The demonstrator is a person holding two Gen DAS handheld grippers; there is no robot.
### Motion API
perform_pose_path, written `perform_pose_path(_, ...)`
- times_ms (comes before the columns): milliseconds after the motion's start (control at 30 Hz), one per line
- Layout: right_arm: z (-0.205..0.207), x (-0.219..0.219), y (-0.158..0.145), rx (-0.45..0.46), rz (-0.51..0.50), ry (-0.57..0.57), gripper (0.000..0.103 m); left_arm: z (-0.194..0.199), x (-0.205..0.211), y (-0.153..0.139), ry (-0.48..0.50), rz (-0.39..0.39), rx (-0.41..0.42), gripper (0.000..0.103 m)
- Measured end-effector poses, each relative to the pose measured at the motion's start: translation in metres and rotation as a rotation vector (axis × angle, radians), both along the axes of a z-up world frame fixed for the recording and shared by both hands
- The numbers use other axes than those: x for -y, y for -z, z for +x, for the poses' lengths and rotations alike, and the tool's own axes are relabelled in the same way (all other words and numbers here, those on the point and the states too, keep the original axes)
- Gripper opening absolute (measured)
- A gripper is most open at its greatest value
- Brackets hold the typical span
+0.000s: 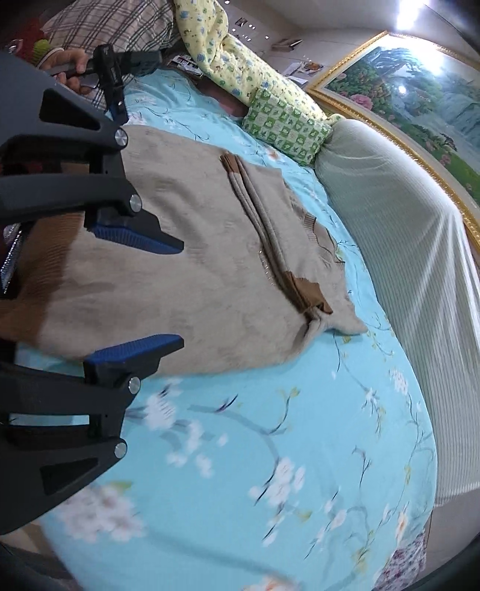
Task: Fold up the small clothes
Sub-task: 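Grasp the brown hem with both grippers and lift it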
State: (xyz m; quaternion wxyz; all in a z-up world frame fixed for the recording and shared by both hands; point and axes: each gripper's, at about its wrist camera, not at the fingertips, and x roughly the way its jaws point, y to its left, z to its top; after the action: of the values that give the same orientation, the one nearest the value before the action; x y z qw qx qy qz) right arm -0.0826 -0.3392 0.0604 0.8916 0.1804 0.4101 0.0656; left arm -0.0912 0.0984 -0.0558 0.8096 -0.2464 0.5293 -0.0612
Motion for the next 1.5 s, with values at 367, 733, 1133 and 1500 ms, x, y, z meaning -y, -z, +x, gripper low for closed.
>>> perform_pose_path(367, -0.048, 0.022, 0.036, -0.114, 0.043, -0.028, 0.051, -0.014, 0.007, 0.034, 0.011, -0.129, 0.014, 0.081)
perform_pose_path(733, -0.044, -0.014, 0.059, -0.155, 0.075, -0.195, 0.051, -0.016, 0.003, 0.031, 0.053, -0.135, 0.064, 0.062)
perform_pose_path(1133, -0.043, -0.020, 0.059, -0.159, 0.092, -0.248, 0.050, -0.014, 0.019, 0.044, 0.204, -0.124, 0.026, 0.028)
perform_pose_path(1500, -0.047, -0.007, 0.057, -0.072, 0.232, -0.279, 0.010, -0.019, 0.018, 0.018, 0.213, -0.193, 0.143, 0.008)
